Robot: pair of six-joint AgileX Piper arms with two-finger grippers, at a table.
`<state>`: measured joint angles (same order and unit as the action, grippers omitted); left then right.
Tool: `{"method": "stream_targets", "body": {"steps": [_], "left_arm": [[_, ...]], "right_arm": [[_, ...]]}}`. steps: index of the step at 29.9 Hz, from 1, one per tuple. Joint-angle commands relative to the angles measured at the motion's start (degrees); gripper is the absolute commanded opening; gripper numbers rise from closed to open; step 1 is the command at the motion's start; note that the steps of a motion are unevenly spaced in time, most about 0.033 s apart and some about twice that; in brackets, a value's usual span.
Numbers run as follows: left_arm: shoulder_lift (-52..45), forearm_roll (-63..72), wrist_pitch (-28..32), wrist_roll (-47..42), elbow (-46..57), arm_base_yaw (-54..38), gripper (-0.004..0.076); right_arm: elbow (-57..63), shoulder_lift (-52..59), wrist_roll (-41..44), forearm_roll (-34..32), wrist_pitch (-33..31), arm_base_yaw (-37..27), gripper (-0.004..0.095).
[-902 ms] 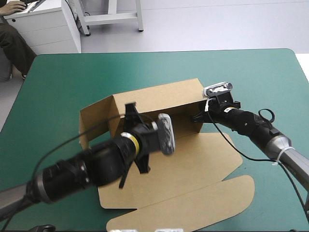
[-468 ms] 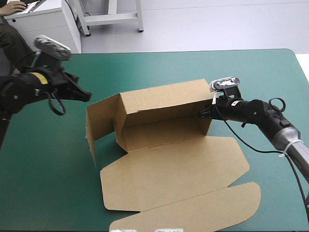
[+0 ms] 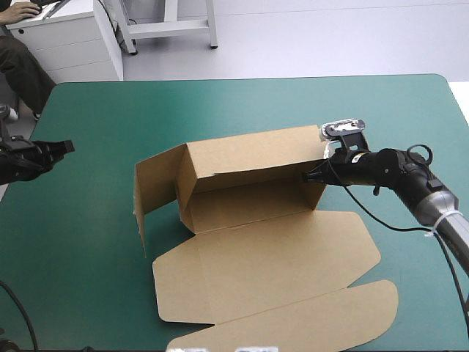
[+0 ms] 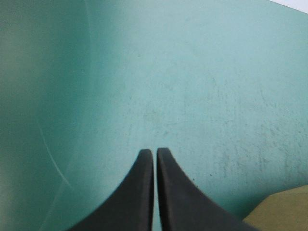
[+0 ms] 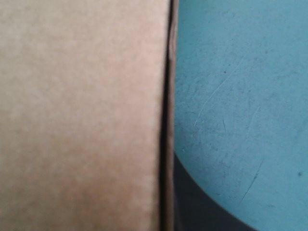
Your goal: Fold the box
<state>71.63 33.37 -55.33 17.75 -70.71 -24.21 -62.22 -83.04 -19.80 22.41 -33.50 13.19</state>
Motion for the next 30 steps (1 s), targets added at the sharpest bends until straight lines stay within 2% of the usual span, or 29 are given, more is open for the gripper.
{"method": "stream_targets", "body": {"steps": [1,6,8,13,16,23,30], "left_arm": [[-1.5,4.6,6.4,1.2,4.5,-1.2,0.0007],[-1.5,4.7,9.8,1.2,11.2,-1.2,0.0007],[-1.5,4.7,10.7,1.2,13.1,-1.2,0.0007],[-1.5,4.5,11.4,1.3,15.7,-1.1,0.0007],[-1.5,4.6,11.1,2.2,15.7,-1.1,0.0007],[-1.5,4.4,12.6,2.0,15.7,-1.1,0.0006],[-1.5,4.4,12.9,0.9,15.7,-1.1,0.0005]], "right_arm": [[-1.3,1.6,1.2,-1.0,-1.7,-0.4,-0.0013],[-1.7,1.6,3.6,-2.1,-2.2,-0.4,-0.0012],[-3.6,1.6,7.7,-5.5,-4.7,-0.4,-0.0012],[-13.0,1.6,14.8,-13.1,-13.8,-0.4,-0.0012],[-19.0,1.6,16.3,-13.2,-19.9,-0.4,-0.0012],[-28.4,-1.2,19.4,-13.1,-38.5,-0.4,-0.0012],[-27.4,-3.4,22.5,-11.4,-38.3,-0.3,-0.0012]]}}
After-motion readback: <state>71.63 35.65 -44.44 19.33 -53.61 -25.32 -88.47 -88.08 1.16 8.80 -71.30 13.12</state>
